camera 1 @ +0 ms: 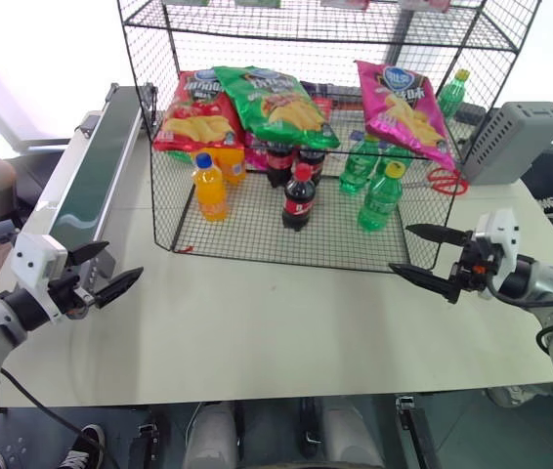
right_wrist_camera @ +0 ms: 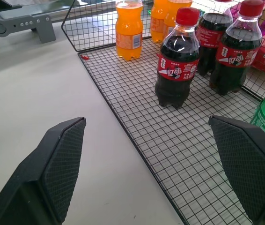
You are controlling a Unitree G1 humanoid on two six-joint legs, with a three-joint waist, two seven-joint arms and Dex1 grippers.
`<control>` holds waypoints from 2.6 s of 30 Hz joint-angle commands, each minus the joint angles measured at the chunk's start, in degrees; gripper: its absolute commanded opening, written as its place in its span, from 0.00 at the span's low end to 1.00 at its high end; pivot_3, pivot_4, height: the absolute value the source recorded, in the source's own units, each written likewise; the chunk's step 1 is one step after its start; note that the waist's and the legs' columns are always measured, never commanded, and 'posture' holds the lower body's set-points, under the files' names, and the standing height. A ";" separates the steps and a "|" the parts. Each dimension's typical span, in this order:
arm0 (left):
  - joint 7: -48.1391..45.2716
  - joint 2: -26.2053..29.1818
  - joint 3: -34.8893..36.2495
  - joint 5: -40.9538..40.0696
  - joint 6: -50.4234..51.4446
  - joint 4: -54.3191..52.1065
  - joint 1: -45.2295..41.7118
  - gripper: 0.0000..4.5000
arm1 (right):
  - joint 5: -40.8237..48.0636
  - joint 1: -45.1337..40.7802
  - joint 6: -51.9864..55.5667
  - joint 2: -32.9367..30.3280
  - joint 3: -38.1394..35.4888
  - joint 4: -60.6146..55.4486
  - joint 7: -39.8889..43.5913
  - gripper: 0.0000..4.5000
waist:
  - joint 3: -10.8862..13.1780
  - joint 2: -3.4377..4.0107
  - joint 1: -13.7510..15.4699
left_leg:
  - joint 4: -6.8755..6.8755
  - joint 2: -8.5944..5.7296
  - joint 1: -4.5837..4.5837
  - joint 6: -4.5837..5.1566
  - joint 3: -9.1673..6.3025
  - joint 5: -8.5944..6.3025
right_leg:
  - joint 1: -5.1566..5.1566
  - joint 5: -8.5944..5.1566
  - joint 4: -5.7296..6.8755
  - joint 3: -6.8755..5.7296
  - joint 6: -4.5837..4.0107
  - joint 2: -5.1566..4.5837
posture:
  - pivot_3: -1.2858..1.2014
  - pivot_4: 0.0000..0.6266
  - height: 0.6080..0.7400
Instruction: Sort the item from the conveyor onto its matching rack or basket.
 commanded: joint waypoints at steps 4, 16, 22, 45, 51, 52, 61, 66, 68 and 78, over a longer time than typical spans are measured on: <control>-0.31 0.31 1.11 -0.96 -0.20 -1.78 -0.23 1.00 | 0.85 -1.43 -0.19 0.23 -0.25 -1.95 -0.15 0.97 | 0.00 0.00 0.00 | 0.00 0.00 0.00 0.00 0.00 0.00 | 0.00 0.00 0.00 0.00 0.00 0.00 | 0.52 0.24 1.00; -0.15 0.34 0.70 -0.70 -0.07 -1.19 -1.13 1.00 | 0.08 -1.13 -1.17 0.73 0.20 -1.65 -0.42 0.97 | 0.00 0.00 0.00 | 0.00 0.00 0.00 0.00 0.00 0.00 | 0.00 0.00 0.00 0.00 0.00 0.00 | 0.52 0.24 1.00; -0.18 0.30 0.83 -0.64 -0.15 -1.26 -0.89 1.00 | 0.03 -2.05 -1.06 0.85 0.34 -1.01 -0.33 0.97 | 0.00 0.00 -0.02 | 0.00 0.00 0.00 0.00 0.00 0.00 | 0.00 0.00 0.01 0.00 0.00 0.00 | 0.52 0.24 1.00; -0.17 0.03 0.53 -0.38 -0.47 -1.40 -0.51 1.00 | -0.84 -2.70 -2.28 1.32 0.94 0.03 0.17 0.97 | 0.00 0.00 -0.02 | 0.00 0.00 0.01 0.00 0.01 0.00 | 0.00 0.00 0.02 0.00 0.00 0.00 | 0.52 0.24 1.00; -0.17 -0.09 0.36 -0.21 -0.64 -1.23 -0.56 1.00 | -0.97 -2.78 -2.34 1.22 1.03 0.07 0.28 0.97 | 0.00 0.00 -0.03 | 0.00 0.00 0.01 0.00 0.01 0.00 | 0.00 0.00 0.02 0.00 0.00 0.00 | 0.52 0.24 1.00; -0.12 -0.16 0.30 -0.22 -0.64 -1.27 -0.56 1.00 | -0.94 -2.79 -2.31 1.22 1.03 0.05 0.31 0.97 | 0.00 0.00 -0.02 | 0.00 0.00 0.01 0.00 0.00 0.00 | 0.00 0.00 0.02 0.00 0.00 0.00 | 0.52 0.24 1.00; -0.29 0.09 -0.44 -0.14 -0.52 -0.86 -1.40 1.00 | -0.92 -2.61 -2.31 1.46 0.93 -0.11 -0.02 0.97 | 0.00 0.00 -0.02 | 0.00 0.00 0.01 0.00 0.01 0.00 | 0.00 0.00 0.02 0.00 0.00 0.00 | 0.52 0.24 1.00; -0.64 0.24 -0.83 0.11 -0.58 -0.54 -1.82 1.00 | -1.14 -2.25 -2.77 1.34 0.96 -0.17 0.11 0.97 | 0.00 0.00 -0.02 | 0.00 0.00 0.01 0.00 0.01 0.00 | 0.00 0.00 0.02 0.00 0.00 0.00 | 0.52 0.24 1.00; -0.69 0.22 -0.86 0.11 -0.51 -0.37 -2.06 1.00 | -1.21 -2.30 -2.93 1.31 1.02 -0.11 0.00 0.97 | 0.00 0.00 -0.02 | 0.00 0.00 0.01 0.00 0.01 0.00 | 0.00 0.00 0.02 0.00 0.00 0.00 | 0.52 0.24 1.00; -1.07 0.76 -1.05 0.57 -0.64 0.95 -3.50 1.00 | -1.49 -2.36 -3.59 1.83 1.41 -0.22 -0.75 0.97 | 0.00 0.00 -0.05 | 0.00 0.00 0.01 0.00 0.01 0.00 | 0.00 0.00 0.03 0.00 0.00 0.00 | 0.52 0.24 1.00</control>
